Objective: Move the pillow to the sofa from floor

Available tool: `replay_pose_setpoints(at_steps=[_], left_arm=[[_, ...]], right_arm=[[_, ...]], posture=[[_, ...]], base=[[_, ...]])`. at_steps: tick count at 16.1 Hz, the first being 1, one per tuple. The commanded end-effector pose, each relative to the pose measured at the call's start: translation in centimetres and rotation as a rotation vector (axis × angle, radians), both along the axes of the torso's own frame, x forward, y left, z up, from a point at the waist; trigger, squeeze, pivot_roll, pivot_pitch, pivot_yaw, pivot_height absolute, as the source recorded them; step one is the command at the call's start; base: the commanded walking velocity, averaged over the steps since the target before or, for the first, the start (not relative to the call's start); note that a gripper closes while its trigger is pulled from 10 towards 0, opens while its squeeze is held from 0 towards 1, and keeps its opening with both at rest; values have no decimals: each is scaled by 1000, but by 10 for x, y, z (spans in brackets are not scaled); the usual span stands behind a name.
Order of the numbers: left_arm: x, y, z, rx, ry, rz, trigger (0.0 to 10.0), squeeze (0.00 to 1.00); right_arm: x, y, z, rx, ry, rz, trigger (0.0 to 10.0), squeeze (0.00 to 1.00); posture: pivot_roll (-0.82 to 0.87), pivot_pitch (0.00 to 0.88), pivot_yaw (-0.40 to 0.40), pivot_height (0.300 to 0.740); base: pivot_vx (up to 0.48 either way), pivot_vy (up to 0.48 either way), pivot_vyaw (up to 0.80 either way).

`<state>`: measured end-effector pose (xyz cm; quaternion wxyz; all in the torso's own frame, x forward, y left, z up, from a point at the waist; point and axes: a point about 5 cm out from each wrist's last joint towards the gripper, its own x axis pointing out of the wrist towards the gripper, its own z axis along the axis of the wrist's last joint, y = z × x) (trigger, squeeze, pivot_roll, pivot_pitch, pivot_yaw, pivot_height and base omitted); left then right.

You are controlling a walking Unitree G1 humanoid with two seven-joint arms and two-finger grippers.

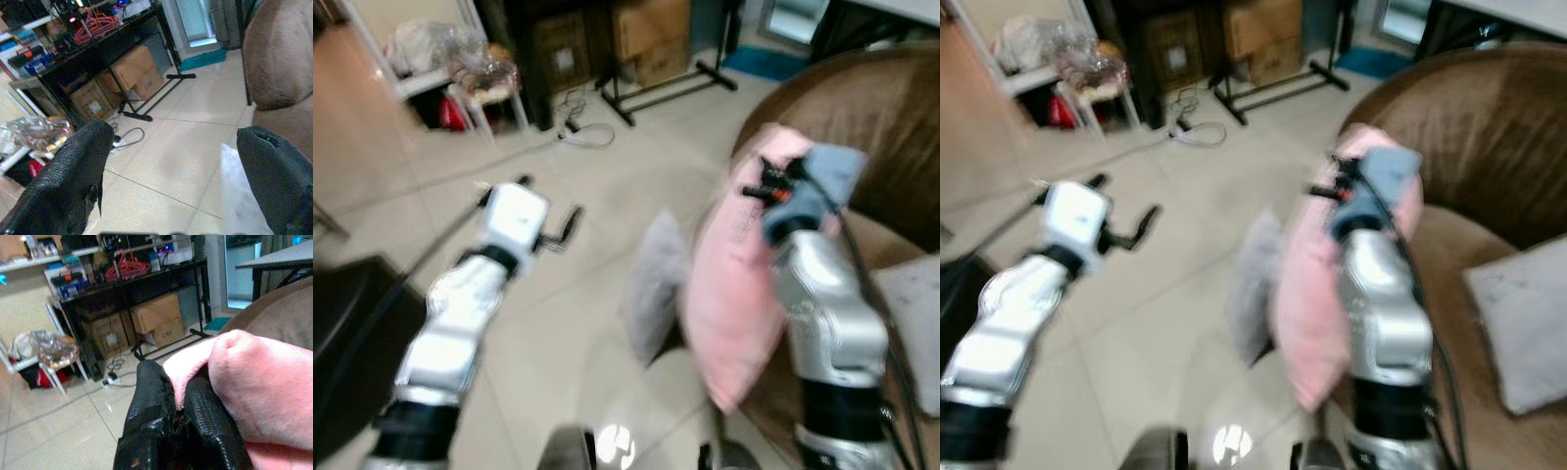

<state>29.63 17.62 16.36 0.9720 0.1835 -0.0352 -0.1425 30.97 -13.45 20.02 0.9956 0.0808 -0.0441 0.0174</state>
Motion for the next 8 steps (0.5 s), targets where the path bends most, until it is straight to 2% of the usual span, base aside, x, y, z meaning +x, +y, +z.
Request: replay_pose_setpoints(at_steps=[1, 8], left_arm=[[2, -14, 1, -1, -1, -47, 10000, 0], [4, -16, 3, 12, -1, -66, 10000, 0]], right_arm=[[-4, -18, 6, -6, -33, -65, 10000, 0], [-6, -18, 2, 4, -24, -81, 10000, 0]], posture=[[-113, 0, 67, 730], [-114, 0, 83, 740]], base=[[0, 0, 0], [0, 0, 0]])
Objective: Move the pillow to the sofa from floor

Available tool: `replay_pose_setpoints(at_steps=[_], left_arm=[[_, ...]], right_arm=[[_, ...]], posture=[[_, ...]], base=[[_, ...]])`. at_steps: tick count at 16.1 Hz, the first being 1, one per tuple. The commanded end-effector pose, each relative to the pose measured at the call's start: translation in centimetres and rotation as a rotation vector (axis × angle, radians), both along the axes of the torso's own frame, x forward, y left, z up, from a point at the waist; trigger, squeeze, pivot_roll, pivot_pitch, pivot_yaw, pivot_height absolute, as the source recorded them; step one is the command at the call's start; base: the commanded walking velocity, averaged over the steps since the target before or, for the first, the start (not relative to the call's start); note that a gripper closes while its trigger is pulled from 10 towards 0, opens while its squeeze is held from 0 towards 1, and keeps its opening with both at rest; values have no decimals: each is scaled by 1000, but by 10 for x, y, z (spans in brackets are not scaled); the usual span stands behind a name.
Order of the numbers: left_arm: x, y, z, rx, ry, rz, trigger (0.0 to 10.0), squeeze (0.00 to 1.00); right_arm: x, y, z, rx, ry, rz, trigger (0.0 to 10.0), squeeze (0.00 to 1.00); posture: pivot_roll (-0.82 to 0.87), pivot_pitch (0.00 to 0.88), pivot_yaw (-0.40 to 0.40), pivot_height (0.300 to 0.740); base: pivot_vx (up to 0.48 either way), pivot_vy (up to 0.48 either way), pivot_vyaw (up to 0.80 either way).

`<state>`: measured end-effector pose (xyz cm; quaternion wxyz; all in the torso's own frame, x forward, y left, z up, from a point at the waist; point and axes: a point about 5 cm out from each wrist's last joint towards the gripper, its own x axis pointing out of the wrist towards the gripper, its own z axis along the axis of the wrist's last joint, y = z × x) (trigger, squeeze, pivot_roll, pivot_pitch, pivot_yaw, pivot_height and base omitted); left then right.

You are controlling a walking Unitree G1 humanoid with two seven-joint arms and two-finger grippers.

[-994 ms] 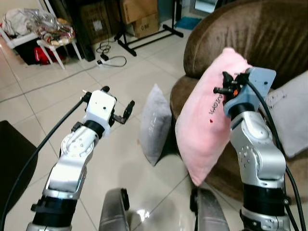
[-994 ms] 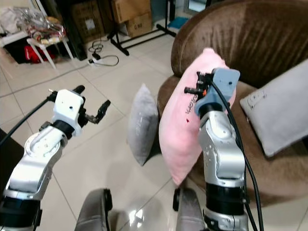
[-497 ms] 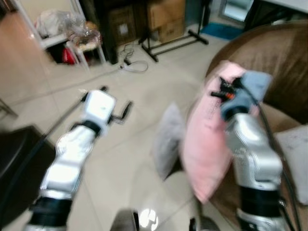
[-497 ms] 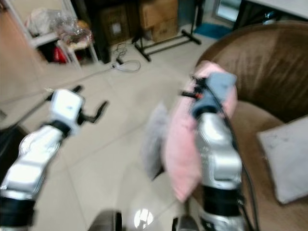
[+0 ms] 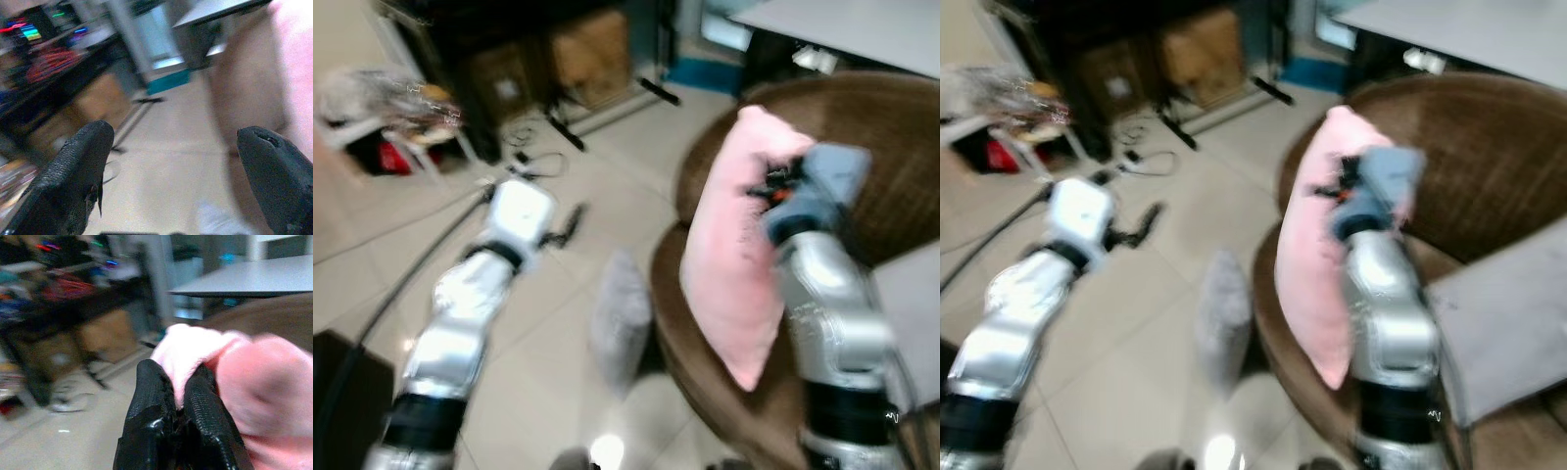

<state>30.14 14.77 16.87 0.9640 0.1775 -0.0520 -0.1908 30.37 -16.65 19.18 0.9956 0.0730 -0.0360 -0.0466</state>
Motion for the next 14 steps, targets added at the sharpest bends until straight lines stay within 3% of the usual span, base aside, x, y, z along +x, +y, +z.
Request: replay_pose_setpoints(at_steps=[1, 9, 14], left_arm=[[-2, 13, -2, 27, 12, 34, 10000, 0], [-9, 17, -3, 30, 27, 9, 10000, 0], [-11, 21, -4, 17, 33, 10, 10000, 0]], right_arm=[[-1, 13, 10, 16, -48, 41, 10000, 0], [-18, 6, -5, -5, -4, 51, 10000, 0], [-24, 29, -16, -64, 37, 227, 10000, 0]], posture=[[-113, 0, 86, 740], [-112, 0, 104, 740], [-105, 0, 102, 740]], base=[[0, 0, 0], [0, 0, 0], [0, 0, 0]])
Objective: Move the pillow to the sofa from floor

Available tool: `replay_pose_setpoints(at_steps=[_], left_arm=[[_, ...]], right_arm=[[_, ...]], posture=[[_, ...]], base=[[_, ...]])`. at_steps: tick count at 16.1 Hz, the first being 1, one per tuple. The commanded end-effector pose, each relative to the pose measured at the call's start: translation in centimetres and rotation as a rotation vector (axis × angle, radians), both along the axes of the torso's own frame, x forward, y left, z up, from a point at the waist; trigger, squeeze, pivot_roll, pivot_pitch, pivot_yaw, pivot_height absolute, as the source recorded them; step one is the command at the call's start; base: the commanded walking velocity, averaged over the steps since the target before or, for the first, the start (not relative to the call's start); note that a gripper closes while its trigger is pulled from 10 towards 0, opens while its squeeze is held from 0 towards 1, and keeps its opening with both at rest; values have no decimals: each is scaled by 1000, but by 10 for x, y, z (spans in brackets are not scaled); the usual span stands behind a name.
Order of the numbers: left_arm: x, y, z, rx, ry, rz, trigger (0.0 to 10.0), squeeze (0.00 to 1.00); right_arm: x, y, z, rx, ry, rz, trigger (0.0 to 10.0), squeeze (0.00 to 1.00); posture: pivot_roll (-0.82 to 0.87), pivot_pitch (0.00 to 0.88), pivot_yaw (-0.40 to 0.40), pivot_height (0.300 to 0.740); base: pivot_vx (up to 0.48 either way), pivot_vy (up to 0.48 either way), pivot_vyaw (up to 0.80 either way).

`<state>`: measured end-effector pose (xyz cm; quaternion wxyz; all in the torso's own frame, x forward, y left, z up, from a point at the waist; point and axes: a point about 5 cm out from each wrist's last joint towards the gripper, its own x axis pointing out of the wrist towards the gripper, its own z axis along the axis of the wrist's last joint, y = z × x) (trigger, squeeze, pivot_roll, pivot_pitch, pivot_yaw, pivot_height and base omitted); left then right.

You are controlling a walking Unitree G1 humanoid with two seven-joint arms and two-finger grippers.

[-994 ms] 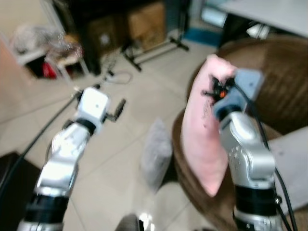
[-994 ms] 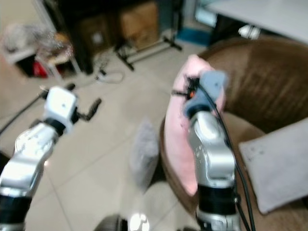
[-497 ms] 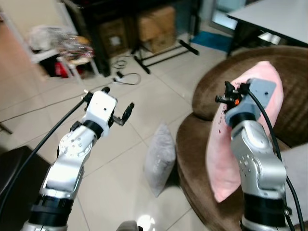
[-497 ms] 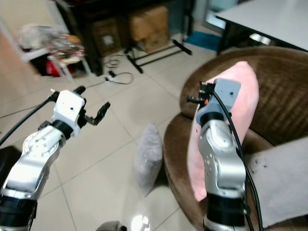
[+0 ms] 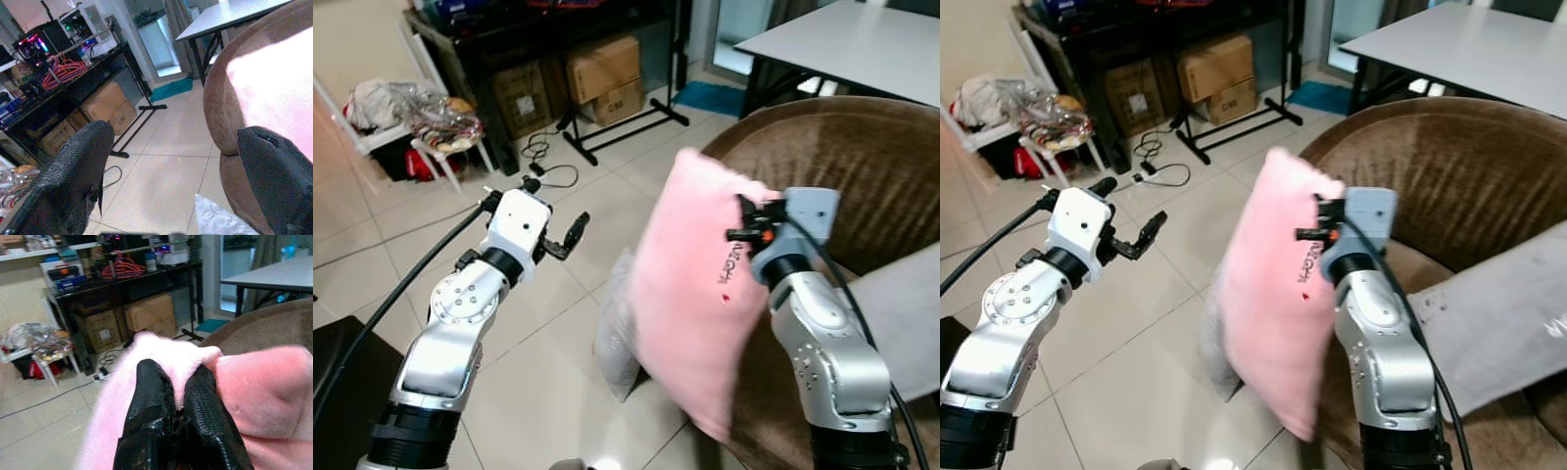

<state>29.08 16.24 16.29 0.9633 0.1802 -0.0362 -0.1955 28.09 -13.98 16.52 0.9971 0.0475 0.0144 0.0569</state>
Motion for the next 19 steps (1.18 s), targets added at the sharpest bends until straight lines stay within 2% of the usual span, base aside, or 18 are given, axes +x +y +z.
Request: replay_pose_setpoints(at_steps=[1, 6, 11, 16, 19], left_arm=[[0, 6, 2, 4, 2, 14, 10000, 0], [0, 8, 3, -2, 4, 18, 10000, 0], [0, 8, 2, 5, 13, 10, 10000, 0], [7, 0, 4, 9, 18, -39, 10000, 0], [9, -2, 3, -8, 16, -26, 10000, 0]], right_arm=[[-1, 4, 11, -7, -56, 27, 10000, 0], [0, 12, 14, -21, -72, 75, 10000, 0], [3, 11, 14, -30, -72, 67, 10000, 0], [3, 6, 18, -55, -99, 27, 10000, 0], [4, 5, 17, -63, -86, 23, 10000, 0]], posture=[[-105, 0, 102, 740], [-90, 0, 93, 740], [-101, 0, 120, 740], [-135, 0, 171, 740], [-140, 0, 128, 740]], base=[[0, 0, 0], [0, 0, -86], [0, 0, -800], [0, 0, 0], [0, 0, -698]])
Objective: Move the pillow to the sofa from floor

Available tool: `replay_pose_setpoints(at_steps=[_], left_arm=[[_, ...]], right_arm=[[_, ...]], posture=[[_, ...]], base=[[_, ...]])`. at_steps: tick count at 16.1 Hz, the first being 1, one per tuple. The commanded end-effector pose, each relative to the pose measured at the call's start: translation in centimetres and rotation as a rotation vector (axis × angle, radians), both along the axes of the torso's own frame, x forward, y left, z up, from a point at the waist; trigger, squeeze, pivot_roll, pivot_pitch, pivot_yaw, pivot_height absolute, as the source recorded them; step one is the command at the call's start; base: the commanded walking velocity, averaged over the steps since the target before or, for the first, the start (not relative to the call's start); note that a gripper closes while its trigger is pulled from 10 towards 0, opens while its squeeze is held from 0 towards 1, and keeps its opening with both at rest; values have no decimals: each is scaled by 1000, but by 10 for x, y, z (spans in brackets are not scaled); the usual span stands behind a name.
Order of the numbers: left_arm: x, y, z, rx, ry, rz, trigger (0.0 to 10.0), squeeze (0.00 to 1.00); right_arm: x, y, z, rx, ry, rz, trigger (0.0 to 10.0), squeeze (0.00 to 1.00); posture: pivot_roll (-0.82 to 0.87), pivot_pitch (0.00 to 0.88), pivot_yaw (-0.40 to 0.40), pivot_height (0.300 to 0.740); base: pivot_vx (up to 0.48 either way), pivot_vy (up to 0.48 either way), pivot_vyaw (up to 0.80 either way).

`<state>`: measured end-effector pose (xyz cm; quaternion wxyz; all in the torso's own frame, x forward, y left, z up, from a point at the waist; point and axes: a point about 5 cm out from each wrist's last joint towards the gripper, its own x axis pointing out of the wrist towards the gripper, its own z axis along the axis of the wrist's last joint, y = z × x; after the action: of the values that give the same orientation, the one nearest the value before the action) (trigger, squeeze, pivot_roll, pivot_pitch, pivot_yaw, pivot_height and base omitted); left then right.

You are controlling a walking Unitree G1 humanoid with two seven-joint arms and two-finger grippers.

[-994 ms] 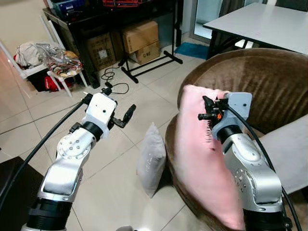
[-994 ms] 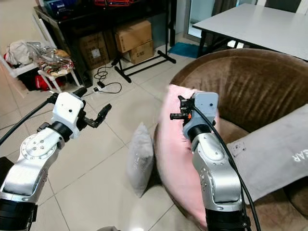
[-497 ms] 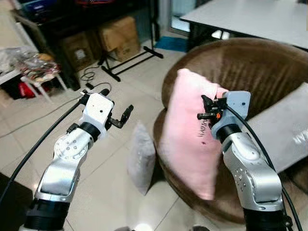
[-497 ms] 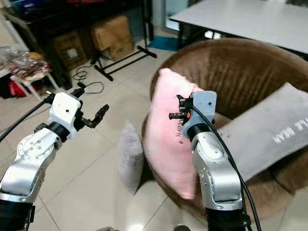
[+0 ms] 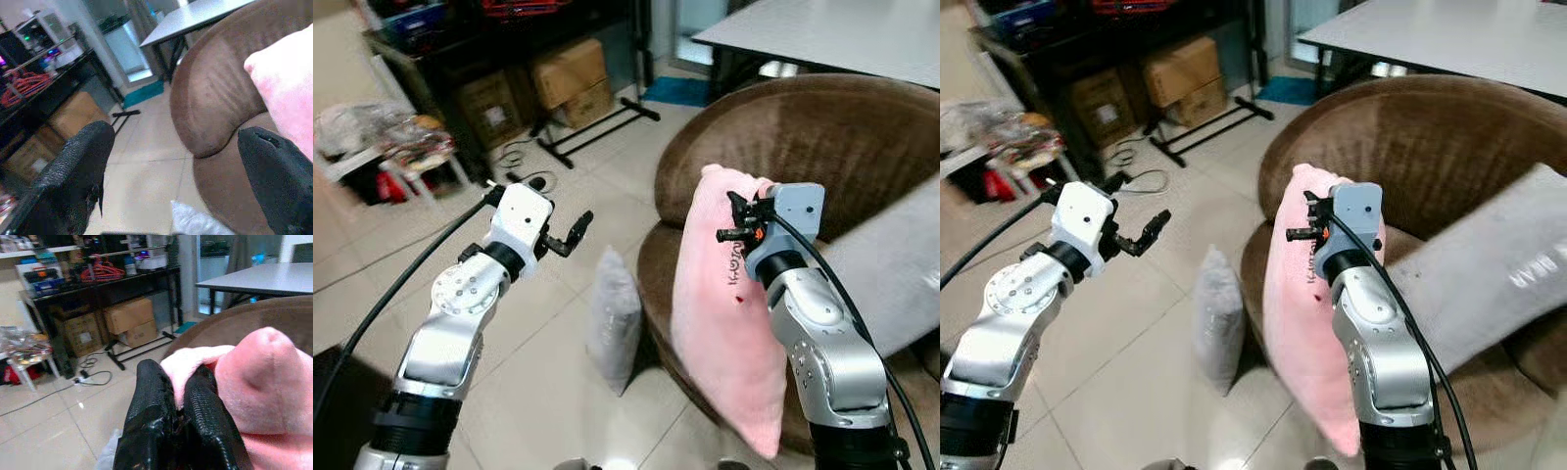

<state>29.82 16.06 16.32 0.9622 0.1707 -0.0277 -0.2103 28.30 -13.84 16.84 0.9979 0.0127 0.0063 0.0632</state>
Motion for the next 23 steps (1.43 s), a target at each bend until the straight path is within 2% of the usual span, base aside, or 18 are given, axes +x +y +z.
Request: replay_pose_setpoints(at_steps=[1, 3, 7, 11, 12, 14, 20, 23], left_arm=[[1, 0, 2, -8, -12, 20, 10000, 0], [-6, 0, -4, -38, -14, 70, 10000, 0], [-14, 4, -7, -67, -24, 145, 10000, 0], [-14, 5, -3, -45, -28, 125, 10000, 0], [-13, 5, -1, -39, -27, 110, 10000, 0], [-11, 5, 0, -34, -25, 97, 10000, 0], [-9, 4, 2, -35, -19, 81, 10000, 0], [-10, 5, 2, -32, -18, 85, 10000, 0]], right_arm=[[3, 3, 14, -1, -62, 20, 10000, 0], [7, 4, 17, -21, -54, 56, 10000, 0], [15, 7, 20, -35, -45, 113, 10000, 0], [16, 8, 15, -2, -25, 97, 10000, 0], [15, 8, 13, 0, -20, 96, 10000, 0], [14, 9, 11, 10, -20, 92, 10000, 0], [15, 11, 10, 18, -12, 89, 10000, 0], [15, 14, 12, 15, -26, 107, 10000, 0]], posture=[[-135, 0, 106, 740], [-112, 0, 28, 740], [-76, 0, -50, 740], [-73, 0, -49, 740], [-79, 0, -8, 740], [-86, 0, 11, 740], [-85, 0, 19, 740], [-79, 0, 17, 740]], base=[[0, 0, -800], [0, 0, -800], [0, 0, -523], [0, 0, 0], [0, 0, 0], [242, 0, 0], [258, 0, -765], [261, 0, 0]])
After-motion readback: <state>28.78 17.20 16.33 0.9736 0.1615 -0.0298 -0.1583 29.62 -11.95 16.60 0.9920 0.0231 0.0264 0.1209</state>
